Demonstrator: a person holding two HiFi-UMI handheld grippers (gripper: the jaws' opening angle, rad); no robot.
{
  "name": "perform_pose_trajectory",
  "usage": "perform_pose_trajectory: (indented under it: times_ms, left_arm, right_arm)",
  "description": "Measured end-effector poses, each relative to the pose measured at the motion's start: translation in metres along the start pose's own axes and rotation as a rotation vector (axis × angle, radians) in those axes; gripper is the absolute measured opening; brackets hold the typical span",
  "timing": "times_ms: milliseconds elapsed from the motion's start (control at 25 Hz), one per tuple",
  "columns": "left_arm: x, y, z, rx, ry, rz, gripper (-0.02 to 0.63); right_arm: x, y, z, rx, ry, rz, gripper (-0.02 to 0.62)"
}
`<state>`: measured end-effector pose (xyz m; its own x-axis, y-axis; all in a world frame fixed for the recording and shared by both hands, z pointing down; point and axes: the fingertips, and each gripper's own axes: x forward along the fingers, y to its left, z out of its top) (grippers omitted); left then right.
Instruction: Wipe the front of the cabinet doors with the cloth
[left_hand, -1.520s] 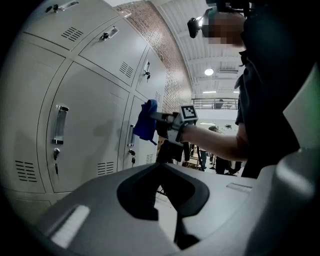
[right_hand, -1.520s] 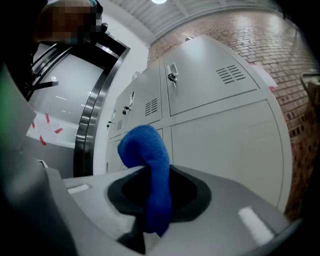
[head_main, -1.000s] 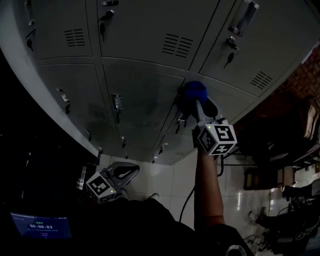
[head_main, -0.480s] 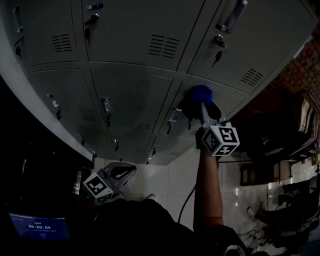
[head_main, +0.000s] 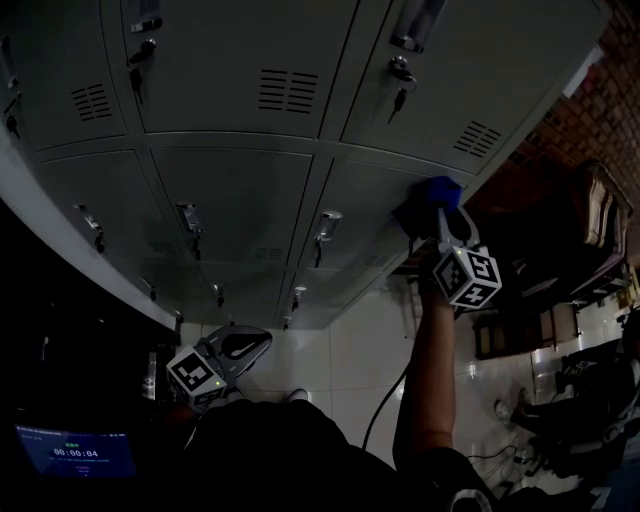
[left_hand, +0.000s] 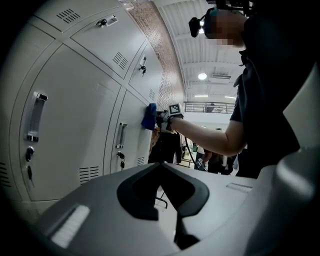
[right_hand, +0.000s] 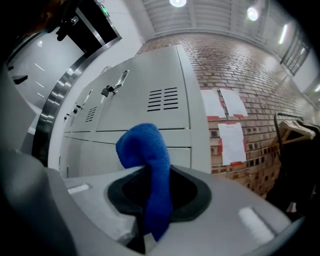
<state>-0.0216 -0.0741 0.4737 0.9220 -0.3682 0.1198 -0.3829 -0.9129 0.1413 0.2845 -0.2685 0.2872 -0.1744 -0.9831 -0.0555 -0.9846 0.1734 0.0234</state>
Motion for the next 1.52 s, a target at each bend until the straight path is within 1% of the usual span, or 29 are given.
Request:
perform_pose_trajectory:
  times_ms: [160,320,400,520,680,840,1000,1200,1360,1520]
  left_arm:
    - [0.007,-0.006,0.009,-0.001,-0.021,-0.025,0.0]
    - [0.011,-0.005,0.005,0.003,-0.017,-0.031,0.0]
    - [0.011,-0.006,0.004,0.006,-0.006,-0.029,0.0]
    - [0.011,-0.008,0.006,0.0,-0.012,-0.04,0.0]
    - [0.009,-0.009,0.006,0.002,-0.013,-0.043,0.0]
    - [0.004,-0.006,0.002,0.003,0.004,-0.031,0.0]
    - [-0.003,-0.008,0.003,0.006,-0.016,-0.043,0.0]
    - [-0.012,-0.009,0.003,0.008,-0.017,-0.03,0.0]
    - [-0.024,-0.006,-0.004,0.001,-0.011,0.0,0.0]
    - [-0.04,0.002,-0.007,-0.007,-0.007,0.051,0.0]
  right_arm:
    - [-0.009,-0.033,-0.002,0.008,0.006,-0.065,0.078]
    - [-0.014,-0.054,-0.006,0.019,0.01,-0.106,0.078]
    - [-0.016,-0.058,-0.007,0.022,0.01,-0.114,0.078]
    - [-0.018,-0.06,-0.008,0.027,0.007,-0.121,0.078]
    - [-0.027,-0.051,-0.005,0.032,-0.009,-0.113,0.078]
    - [-0.042,-0.016,-0.004,0.026,-0.033,-0.054,0.078]
    - [-0.045,0.037,-0.011,0.028,-0.035,0.042,0.078]
    - [-0.033,0.102,-0.024,0.037,-0.016,0.17,0.078]
    - [-0.02,0.139,-0.031,0.042,-0.001,0.24,0.078]
    - [-0.002,0.167,-0.036,0.056,0.003,0.293,0.078]
